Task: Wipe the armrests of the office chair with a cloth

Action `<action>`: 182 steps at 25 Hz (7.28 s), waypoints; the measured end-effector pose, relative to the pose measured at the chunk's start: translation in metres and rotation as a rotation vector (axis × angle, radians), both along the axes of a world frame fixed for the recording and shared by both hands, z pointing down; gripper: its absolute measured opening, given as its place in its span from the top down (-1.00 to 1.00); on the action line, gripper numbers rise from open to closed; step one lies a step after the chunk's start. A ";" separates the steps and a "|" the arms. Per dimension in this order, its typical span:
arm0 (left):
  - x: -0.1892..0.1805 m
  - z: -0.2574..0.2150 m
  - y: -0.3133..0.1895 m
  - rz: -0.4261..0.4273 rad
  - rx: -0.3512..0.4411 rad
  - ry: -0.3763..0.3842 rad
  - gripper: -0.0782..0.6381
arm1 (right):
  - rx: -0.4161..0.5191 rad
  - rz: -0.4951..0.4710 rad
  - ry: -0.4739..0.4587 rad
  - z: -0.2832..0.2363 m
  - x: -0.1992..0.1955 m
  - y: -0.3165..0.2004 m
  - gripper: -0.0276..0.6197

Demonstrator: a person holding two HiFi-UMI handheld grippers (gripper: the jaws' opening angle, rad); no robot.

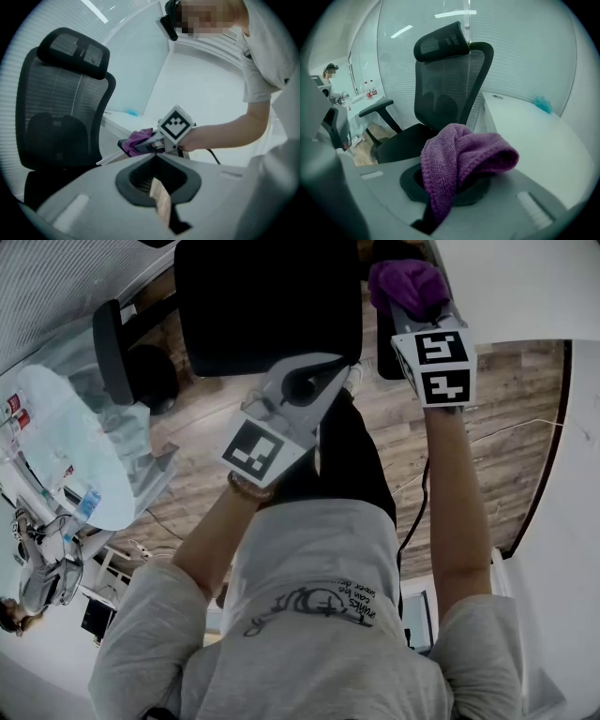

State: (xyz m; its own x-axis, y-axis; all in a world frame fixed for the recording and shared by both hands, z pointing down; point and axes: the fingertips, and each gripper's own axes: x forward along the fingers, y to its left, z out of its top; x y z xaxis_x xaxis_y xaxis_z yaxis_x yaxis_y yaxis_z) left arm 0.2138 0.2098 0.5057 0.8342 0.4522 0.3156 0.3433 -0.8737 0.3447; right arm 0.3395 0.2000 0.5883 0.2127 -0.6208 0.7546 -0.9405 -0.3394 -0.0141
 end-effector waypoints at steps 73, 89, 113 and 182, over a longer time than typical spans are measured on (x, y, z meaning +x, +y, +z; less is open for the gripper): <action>0.012 -0.291 0.004 -0.038 0.073 0.280 0.78 | 0.410 0.155 0.222 -0.336 -0.090 0.098 0.82; -0.026 -0.340 0.012 -0.137 0.092 0.343 0.78 | 0.518 0.078 0.255 -0.399 -0.121 0.100 0.82; -0.167 -0.329 -0.063 -0.501 0.169 0.296 0.78 | 0.665 -0.365 0.145 -0.422 -0.261 -0.015 0.82; -0.349 -0.141 -0.375 -0.927 0.132 0.111 0.78 | 0.517 -0.789 -0.002 -0.234 -0.423 -0.344 0.82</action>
State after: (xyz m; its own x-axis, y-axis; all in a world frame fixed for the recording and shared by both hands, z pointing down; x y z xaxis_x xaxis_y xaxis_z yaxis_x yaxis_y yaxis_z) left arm -0.1353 -0.1652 0.3644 0.8718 -0.4408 0.2137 -0.4835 -0.8444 0.2308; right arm -0.0835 -0.1443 0.3544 -0.4131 -0.8428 0.3451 -0.8957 0.4445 0.0136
